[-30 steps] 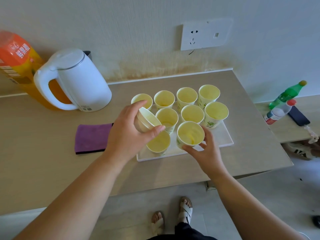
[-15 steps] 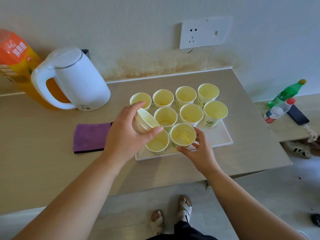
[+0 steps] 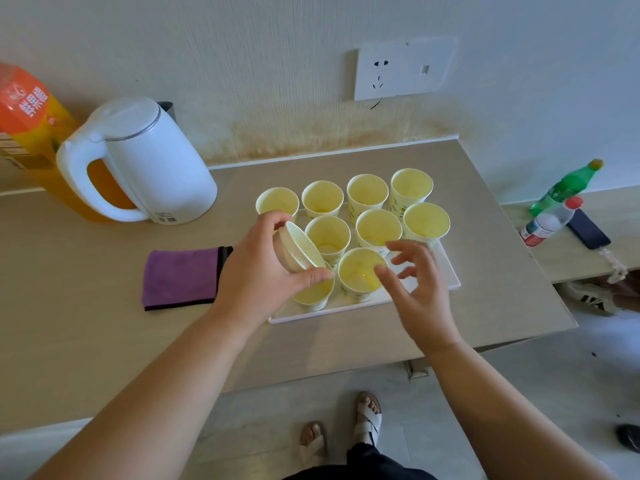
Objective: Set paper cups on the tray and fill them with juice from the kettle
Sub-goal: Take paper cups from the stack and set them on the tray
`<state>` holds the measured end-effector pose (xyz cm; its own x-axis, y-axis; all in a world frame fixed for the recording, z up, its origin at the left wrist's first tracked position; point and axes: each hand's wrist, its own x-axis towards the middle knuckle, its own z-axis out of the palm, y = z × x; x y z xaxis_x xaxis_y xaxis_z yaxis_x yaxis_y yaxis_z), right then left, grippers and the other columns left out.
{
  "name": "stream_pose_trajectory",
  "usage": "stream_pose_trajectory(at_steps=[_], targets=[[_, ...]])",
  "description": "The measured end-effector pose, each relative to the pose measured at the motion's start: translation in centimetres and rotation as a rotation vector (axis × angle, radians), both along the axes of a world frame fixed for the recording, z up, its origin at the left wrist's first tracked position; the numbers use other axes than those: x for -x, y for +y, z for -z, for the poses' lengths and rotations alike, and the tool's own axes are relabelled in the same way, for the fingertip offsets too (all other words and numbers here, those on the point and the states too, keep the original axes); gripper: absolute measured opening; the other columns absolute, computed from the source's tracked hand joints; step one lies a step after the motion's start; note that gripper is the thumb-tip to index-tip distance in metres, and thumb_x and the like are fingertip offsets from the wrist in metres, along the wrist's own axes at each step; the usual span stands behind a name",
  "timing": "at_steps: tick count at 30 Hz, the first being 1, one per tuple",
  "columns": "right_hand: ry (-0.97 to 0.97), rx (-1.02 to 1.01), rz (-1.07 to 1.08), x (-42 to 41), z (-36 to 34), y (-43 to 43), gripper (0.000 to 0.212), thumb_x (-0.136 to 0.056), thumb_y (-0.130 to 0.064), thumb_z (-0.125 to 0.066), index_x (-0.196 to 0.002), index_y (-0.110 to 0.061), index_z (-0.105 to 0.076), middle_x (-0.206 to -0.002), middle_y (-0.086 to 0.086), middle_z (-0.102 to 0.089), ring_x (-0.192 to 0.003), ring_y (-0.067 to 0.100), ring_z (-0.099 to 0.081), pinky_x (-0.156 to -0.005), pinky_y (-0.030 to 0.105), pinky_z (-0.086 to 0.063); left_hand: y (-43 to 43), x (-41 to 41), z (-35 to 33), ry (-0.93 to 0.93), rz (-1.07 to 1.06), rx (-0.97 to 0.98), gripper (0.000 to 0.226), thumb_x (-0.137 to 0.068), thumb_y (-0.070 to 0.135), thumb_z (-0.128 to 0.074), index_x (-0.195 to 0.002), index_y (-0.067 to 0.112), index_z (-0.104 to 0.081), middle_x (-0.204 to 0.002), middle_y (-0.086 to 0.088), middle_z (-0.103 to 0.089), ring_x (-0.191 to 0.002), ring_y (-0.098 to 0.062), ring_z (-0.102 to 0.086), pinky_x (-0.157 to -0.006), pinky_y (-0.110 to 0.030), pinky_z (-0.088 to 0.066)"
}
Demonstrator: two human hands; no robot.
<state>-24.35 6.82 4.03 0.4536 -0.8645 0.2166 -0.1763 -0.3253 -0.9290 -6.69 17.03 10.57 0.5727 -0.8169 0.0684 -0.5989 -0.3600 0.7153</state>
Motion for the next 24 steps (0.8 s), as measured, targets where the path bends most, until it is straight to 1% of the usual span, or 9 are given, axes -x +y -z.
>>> stream_pose_trajectory(at_steps=[3, 6, 8, 10, 12, 16, 20, 22, 24], targets=[[0.04, 0.0, -0.188, -2.9, -3.3, 0.8, 0.025, -0.075, -0.053, -0.058, -0.096, -0.039, -0.06, -0.106, -0.015, -0.058, -0.097, 0.004, -0.054, -0.076, 0.016, -0.042, -0.5, 0.5, 0.0, -0.047, 0.041, -0.012, 0.087, -0.052, 0.044, -0.089, -0.126, 0.019, -0.05, -0.115, 0.011, -0.055, -0.1, -0.01, -0.053, -0.078, -0.022, -0.039], [0.087, 0.045, -0.301, -4.9, -4.5, 1.6, 0.024, -0.078, -0.045, -0.062, -0.09, -0.025, -0.068, -0.097, -0.019, -0.06, -0.098, 0.0, -0.051, -0.079, 0.01, -0.038, -0.9, 0.8, 0.1, -0.102, 0.085, -0.001, 0.076, -0.06, 0.031, -0.085, -0.127, 0.02, -0.051, -0.119, 0.006, -0.058, -0.101, -0.017, -0.058, -0.075, -0.024, -0.038], [0.059, 0.019, -0.286, -5.4, -4.7, 1.8, 0.014, -0.081, -0.032, -0.061, -0.082, -0.02, -0.066, -0.085, -0.021, -0.059, -0.089, 0.0, -0.05, -0.076, 0.011, -0.038, -0.9, 0.8, 0.0, -0.12, 0.097, 0.012, 0.075, -0.061, 0.026, -0.084, -0.129, 0.019, -0.052, -0.122, 0.004, -0.059, -0.104, -0.021, -0.059, -0.076, -0.024, -0.037], [0.028, -0.052, -0.255, -5.4, -4.8, 2.1, 0.008, -0.082, -0.03, -0.057, -0.074, -0.029, -0.06, -0.079, -0.018, -0.058, -0.083, 0.002, -0.051, -0.075, 0.014, -0.04, -0.9, 0.9, -0.2, -0.135, 0.093, 0.012, 0.078, -0.061, 0.03, -0.084, -0.132, 0.02, -0.051, -0.125, 0.004, -0.058, -0.106, -0.019, -0.058, -0.076, -0.023, -0.036], [0.005, -0.097, -0.212, -5.4, -5.1, 2.3, 0.016, -0.086, -0.028, -0.057, -0.072, -0.036, -0.055, -0.08, -0.013, -0.059, -0.081, 0.004, -0.052, -0.072, 0.013, -0.04, -1.0, 1.1, -0.4, -0.161, 0.086, 0.009, 0.081, -0.063, 0.036, -0.082, -0.135, 0.02, -0.049, -0.127, 0.004, -0.057, -0.108, -0.019, -0.057, -0.076, -0.022, -0.035], [-0.036, -0.132, -0.093, -6.0, -5.4, 3.1, 0.024, -0.094, -0.02, -0.057, -0.073, -0.032, -0.054, -0.078, -0.012, -0.059, -0.078, 0.006, -0.054, -0.067, 0.013, -0.038, -1.4, 1.6, -0.8, -0.209, 0.069, -0.013, 0.082, -0.069, 0.044, -0.076, -0.141, 0.021, -0.043, -0.132, 0.004, -0.055, -0.114, -0.023, -0.056, -0.079, -0.027, -0.039], [-0.177, -0.259, 0.079, -5.7, -6.2, 2.0, 0.025, -0.098, -0.02, -0.05, -0.074, -0.026, -0.053, -0.066, -0.017, -0.056, -0.063, -0.007, -0.051, -0.061, 0.009, -0.039, -1.1, 1.1, -0.3, -0.232, 0.057, 0.012, 0.081, -0.066, 0.049, -0.074, -0.137, 0.02, -0.049, -0.124, 0.002, -0.058, -0.109, -0.022, -0.059, -0.079, -0.03, -0.045], [-0.201, -0.268, 0.051, -5.3, -6.7, 1.1, 0.022, -0.098, -0.02, -0.05, -0.077, -0.023, -0.054, -0.07, -0.015, -0.057, -0.063, -0.008, -0.05, -0.062, 0.009, -0.041, -0.8, 0.8, 0.2, -0.182, 0.063, 0.019, 0.075, -0.069, 0.041, -0.08, -0.136, 0.025, -0.05, -0.122, 0.004, -0.057, -0.107, -0.017, -0.058, -0.075, -0.026, -0.041], [-0.187, -0.254, 0.005, -5.1, -7.1, 0.9, 0.013, -0.095, -0.02, -0.054, -0.083, -0.02, -0.057, -0.083, -0.006, -0.06, -0.072, -0.006, -0.053, -0.065, 0.009, -0.042, -0.5, 0.7, 0.5, -0.14, 0.041, 0.045, 0.074, -0.068, 0.043, -0.079, -0.134, 0.028, -0.051, -0.121, 0.007, -0.056, -0.105, -0.01, -0.054, -0.075, -0.023, -0.038]])
